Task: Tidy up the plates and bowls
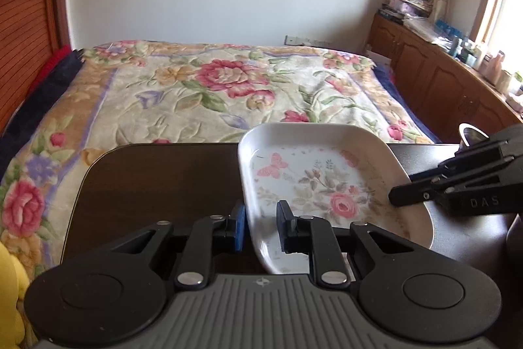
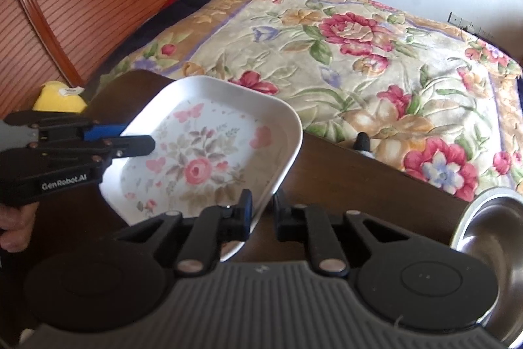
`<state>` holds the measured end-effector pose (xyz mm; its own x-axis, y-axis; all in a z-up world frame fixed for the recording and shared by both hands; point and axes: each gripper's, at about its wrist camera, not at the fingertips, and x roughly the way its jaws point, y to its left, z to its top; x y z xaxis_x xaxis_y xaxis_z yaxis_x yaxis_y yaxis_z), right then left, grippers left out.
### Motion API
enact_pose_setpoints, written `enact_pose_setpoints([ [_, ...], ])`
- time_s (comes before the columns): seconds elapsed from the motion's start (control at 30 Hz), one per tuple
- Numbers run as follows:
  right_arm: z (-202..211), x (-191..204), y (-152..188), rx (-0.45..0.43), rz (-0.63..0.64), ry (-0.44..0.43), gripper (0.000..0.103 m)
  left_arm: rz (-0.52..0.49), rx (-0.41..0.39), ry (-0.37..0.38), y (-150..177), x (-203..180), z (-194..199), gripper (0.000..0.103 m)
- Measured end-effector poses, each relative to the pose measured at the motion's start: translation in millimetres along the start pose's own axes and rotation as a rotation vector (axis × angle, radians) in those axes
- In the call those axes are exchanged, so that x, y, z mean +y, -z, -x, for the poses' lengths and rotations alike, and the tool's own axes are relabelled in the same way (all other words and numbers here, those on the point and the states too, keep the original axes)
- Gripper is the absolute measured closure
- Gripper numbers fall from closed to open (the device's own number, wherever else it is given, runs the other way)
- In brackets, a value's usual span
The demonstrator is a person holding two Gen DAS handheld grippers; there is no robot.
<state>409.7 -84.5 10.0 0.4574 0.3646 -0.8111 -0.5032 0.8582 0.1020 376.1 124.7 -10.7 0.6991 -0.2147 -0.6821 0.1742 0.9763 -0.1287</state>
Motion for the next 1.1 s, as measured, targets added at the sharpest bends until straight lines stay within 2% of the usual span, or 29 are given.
enact_pose_setpoints([
  [0.3,8,4,5,-0.017,-0.008,-0.025,0.088,0.03,0.007,0.017,6,0,15,0.083],
  [0.63,34,7,15,-0.067,-0.016,-0.062,0.088,0.013,-0.036,0.012,10,-11,51,0.083],
  [1.1,73,20,42,-0.104,0.01,-0.071,0.088,0.005,-0.074,0.023,33,-31,96,0.083],
])
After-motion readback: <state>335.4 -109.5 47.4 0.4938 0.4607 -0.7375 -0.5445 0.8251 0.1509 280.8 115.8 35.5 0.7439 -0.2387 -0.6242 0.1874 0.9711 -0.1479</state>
